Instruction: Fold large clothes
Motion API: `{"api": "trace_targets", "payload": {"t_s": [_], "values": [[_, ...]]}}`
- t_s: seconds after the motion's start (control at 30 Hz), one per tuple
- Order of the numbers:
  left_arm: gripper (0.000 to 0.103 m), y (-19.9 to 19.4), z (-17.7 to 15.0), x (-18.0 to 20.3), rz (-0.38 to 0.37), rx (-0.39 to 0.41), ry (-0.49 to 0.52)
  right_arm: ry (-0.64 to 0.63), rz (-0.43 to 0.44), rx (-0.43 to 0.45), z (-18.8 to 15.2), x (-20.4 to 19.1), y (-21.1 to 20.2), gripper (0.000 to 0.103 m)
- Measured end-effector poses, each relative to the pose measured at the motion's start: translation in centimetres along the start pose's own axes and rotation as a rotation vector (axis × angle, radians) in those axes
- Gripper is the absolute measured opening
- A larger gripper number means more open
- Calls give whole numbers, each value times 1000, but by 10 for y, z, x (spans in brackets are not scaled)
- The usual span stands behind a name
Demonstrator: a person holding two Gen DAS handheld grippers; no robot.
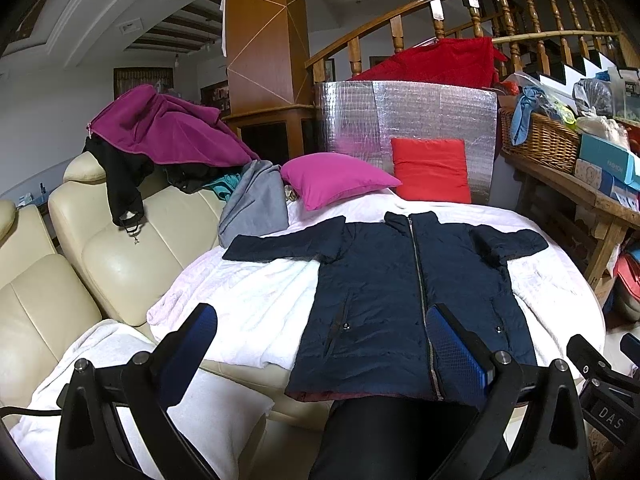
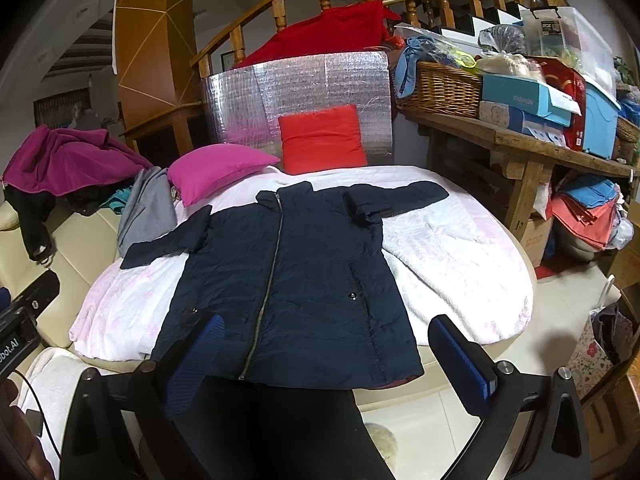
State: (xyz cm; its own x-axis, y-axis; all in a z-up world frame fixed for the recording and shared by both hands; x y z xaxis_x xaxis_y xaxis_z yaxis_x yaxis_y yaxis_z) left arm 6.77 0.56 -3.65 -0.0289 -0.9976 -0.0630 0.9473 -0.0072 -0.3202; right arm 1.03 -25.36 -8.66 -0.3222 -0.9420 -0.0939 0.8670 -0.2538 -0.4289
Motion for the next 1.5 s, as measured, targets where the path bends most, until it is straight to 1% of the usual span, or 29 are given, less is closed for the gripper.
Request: {"api": "trace_targets", "payload": {"t_s": [1.5], "values": [[103, 11, -10, -6, -8, -33, -13, -12, 2, -36, -7, -4, 7, 103]]}}
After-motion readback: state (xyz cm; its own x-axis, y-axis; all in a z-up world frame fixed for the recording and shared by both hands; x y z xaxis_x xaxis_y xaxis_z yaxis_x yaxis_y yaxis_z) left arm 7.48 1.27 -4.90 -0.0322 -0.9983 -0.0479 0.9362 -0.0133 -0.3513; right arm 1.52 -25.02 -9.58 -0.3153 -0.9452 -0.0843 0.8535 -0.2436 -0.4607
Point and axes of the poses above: each gripper's, at about its wrist camera, not at the fingertips, and y roughly the way its jaws point, x to its right, z to its top, the point moved 7 cm from there along y, roughly the way its jaws point, and after that the axes turned 8 degrees about x, right-handed, at the moved point
